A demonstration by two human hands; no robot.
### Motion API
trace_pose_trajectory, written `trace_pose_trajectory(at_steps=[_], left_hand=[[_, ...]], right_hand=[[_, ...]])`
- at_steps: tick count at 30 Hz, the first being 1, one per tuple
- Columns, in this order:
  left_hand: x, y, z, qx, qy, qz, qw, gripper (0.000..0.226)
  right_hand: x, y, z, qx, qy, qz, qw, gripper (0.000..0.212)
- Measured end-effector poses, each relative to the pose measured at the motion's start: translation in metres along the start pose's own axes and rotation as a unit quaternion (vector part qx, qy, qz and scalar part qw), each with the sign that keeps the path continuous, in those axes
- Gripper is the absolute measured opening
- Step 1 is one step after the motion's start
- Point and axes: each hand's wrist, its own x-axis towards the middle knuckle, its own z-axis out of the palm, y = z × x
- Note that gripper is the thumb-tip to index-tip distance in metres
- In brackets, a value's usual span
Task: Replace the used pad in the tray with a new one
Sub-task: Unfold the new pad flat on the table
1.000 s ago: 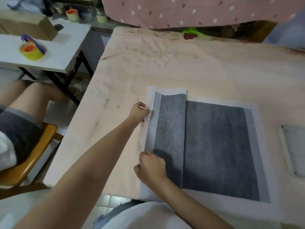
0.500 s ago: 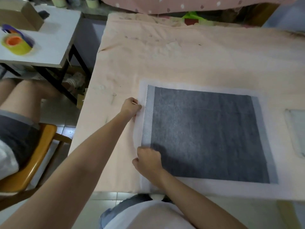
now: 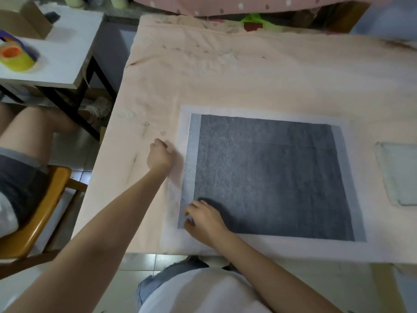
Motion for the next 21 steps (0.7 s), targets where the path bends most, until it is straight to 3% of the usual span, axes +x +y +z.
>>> trace_pose_trajectory(at_steps=[4, 7, 10, 12, 16, 21], left_hand=[[-0.065, 0.001, 0.017, -0.022, 0.064, 0.061, 0.996, 0.03], [-0.127, 0.006, 0.046, -0.023, 0.038, 0.148, 0.988, 0.027], [-0.19, 0.005, 0.083, 0.046, 0.006, 0.3, 0.953, 0.026], [-0.222, 0.006, 0.102, 0.09, -0.021, 0.352, 0.931, 0.031], [-0.256, 0.0, 0.129, 0.17, -0.049, 0.426, 0.887, 0.06], [-0.272, -0.015, 0.142, 0.223, -0.062, 0.44, 0.867, 0.066]], right_hand=[[-0.035, 0.046, -0.011, -0.036, 0.057, -0.013, 0.998, 0.018], [-0.066, 0.088, -0.019, -0.052, 0.093, 0.025, 0.994, 0.021], [-0.101, 0.128, -0.028, -0.074, 0.141, 0.054, 0.986, 0.023], [-0.124, 0.152, -0.034, -0.097, 0.159, 0.068, 0.98, 0.027], [-0.163, 0.188, -0.037, -0.146, 0.151, 0.083, 0.974, 0.052], [-0.193, 0.214, -0.028, -0.19, 0.1, 0.071, 0.974, 0.069]])
